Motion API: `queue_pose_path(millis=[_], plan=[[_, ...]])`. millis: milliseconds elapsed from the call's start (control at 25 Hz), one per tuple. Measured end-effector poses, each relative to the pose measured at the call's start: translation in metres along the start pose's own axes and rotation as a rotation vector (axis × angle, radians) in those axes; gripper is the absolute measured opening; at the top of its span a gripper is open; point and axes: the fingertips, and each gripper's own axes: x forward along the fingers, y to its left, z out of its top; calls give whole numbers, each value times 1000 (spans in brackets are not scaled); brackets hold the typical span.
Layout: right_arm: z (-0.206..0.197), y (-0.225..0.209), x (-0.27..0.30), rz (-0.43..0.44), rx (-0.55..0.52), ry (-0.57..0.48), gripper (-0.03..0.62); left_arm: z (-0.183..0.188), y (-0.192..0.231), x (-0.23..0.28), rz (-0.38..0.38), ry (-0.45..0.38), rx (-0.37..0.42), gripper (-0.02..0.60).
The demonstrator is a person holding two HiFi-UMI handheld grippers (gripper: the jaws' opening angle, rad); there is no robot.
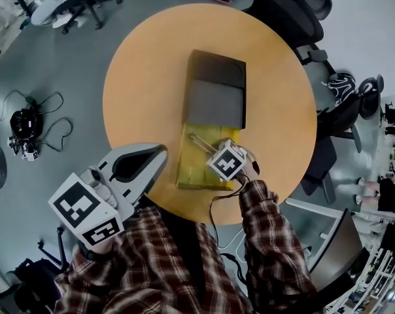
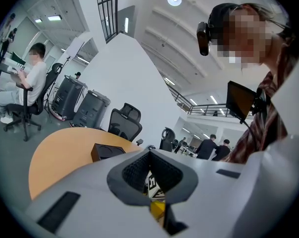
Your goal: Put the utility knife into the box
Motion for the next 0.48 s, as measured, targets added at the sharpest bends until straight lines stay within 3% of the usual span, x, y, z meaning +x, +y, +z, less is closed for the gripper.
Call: queue_pose_path(millis=[320,480], plan=[[0,-2,-15,-10,54,-62,127,7,-5,6,-37,3,15,11],[11,-1,-40,-12,173,-191,127,9,-8,7,-60,4,23,11]])
